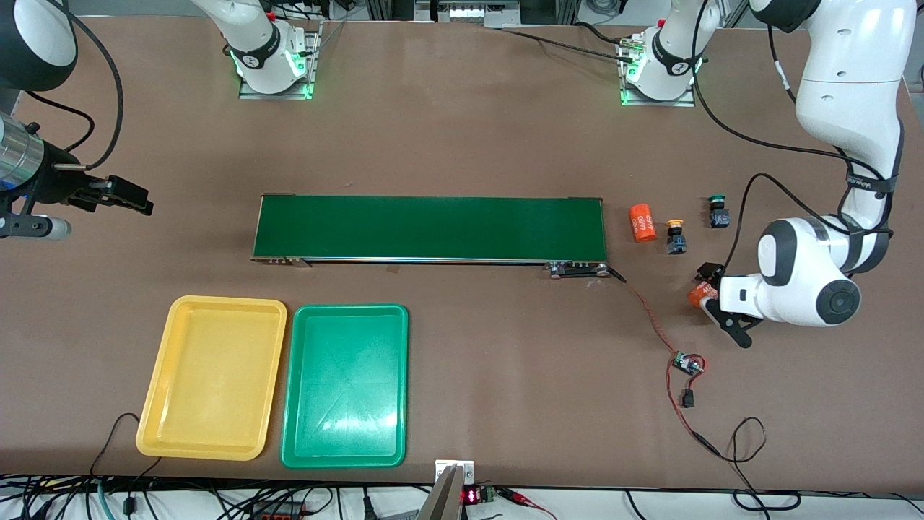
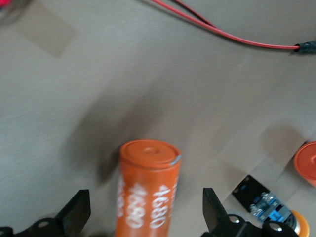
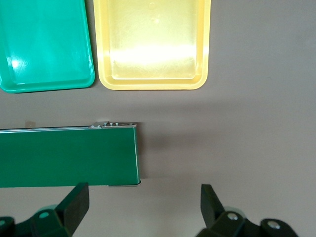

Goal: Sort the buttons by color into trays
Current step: 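Grasp the orange cylinder with the left gripper and lift it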

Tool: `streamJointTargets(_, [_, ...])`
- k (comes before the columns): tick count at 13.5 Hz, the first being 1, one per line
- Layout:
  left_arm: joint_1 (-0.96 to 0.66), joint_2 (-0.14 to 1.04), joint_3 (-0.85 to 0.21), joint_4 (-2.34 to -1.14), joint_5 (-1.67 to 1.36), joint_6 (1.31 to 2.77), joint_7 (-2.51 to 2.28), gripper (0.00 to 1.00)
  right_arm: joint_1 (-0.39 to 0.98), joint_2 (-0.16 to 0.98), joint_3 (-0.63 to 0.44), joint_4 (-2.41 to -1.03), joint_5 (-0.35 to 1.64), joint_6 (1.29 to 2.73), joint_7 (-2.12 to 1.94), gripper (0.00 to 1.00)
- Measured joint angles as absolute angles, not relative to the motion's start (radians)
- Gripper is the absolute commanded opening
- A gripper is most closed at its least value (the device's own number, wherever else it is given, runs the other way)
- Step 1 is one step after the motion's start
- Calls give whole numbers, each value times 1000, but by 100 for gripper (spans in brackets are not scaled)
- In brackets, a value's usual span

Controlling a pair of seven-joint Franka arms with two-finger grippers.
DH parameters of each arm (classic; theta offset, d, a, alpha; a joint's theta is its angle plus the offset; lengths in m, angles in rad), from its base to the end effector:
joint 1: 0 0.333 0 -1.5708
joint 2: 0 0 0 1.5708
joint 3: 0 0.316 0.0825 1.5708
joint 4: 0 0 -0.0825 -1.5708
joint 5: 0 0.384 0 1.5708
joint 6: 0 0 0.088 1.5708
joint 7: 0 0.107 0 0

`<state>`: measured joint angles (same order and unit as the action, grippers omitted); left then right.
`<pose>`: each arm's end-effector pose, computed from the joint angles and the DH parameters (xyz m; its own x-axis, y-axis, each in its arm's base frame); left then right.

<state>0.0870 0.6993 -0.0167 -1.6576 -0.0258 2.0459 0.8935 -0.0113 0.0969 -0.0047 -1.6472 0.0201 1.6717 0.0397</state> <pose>0.6458 0.0449 0.1796 0.6665 -0.7261 -0.1693 -0.6814 -0.6854 0.2567 0.5852 -0.0073 0.5415 0.9957 -0.0577 -0.0731 -0.0590 -0.9981 -0.0165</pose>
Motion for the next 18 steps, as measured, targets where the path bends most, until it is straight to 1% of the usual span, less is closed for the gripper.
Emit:
streamJointTargets(1, [89,699,-21,-1664,-26,2046,894,100,-11,97,-5,-1647,20,1672,40,100])
streamJointTargets(2, [93,700,-23,-1671,-26,2046,896,92,-11,97,-5,-1647,20,1672,40,100])
streamJointTargets(3, [99,700,-24,-1677,-26,2046,901,70,-11,97,-5,-1647,20,1672,40,100])
streamJointTargets(4, [104,700,-25,-1680,-26,2046,910,42,-11,97,-5,-1647,20,1673,40,100])
streamJointTargets(5, [107,700,-25,-1681,-26,2046,922,21,-11,97,-5,-1647,20,1673,40,100])
streamJointTargets(6, [107,700,-25,-1681,-26,2046,933,8,-11,97,-5,-1647,20,1673,40,100])
streamJointTargets(7, [107,699,-26,-1680,-26,2048,937,1,-11,97,-5,-1647,20,1673,40,100])
streamJointTargets(9, [108,683,-41,-1676,-27,2048,948,0,-11,97,-5,-1647,20,1673,40,100])
streamJointTargets(11, [107,628,-82,-1670,-27,1997,952,0,-11,98,-5,-1647,20,1673,40,100])
streamJointTargets(15, [93,469,-223,-1668,-28,1822,983,0,-11,98,-5,-1647,20,1673,40,100])
streamJointTargets(18, [86,440,-320,-1691,-31,1775,1036,0,-11,98,-5,-1647,20,1673,40,100])
